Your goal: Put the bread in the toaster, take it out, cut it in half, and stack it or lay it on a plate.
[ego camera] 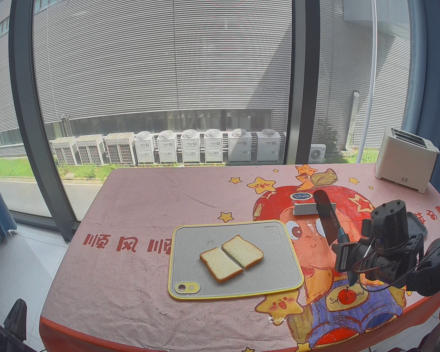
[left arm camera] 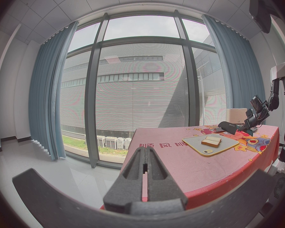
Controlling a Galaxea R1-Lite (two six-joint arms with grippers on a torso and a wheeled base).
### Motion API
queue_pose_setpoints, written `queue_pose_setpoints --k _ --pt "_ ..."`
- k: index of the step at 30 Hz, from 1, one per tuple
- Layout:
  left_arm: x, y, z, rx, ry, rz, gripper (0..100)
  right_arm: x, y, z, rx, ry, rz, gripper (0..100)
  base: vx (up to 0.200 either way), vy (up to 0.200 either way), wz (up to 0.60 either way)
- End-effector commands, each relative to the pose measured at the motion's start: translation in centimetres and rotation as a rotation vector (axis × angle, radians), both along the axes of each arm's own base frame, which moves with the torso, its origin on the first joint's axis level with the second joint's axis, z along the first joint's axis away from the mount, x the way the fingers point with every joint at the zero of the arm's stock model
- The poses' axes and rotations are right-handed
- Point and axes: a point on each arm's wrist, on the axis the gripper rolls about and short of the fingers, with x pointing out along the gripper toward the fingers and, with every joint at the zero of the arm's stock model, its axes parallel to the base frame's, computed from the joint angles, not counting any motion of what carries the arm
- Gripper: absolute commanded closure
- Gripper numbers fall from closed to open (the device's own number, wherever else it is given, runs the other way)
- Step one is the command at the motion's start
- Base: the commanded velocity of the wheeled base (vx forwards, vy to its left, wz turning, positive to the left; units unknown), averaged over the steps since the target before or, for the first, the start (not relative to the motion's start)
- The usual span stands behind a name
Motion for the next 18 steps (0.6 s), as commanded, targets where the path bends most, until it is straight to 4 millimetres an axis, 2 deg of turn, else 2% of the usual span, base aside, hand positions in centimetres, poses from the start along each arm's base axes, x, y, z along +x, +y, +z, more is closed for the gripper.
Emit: queue_pose_setpoints --k 1,18 --pt "0.01 0.0 -0.52 0.0 0.001 0.001 100 0.04 0.03 0.15 0.003 -0.007 -0.001 100 0.0 0.0 0.0" --pt "0.01 0.0 -0.52 0.0 0.001 0.001 100 0.41 -0.14 0.65 0.012 -0.027 -0.013 100 0.0 0.0 0.0"
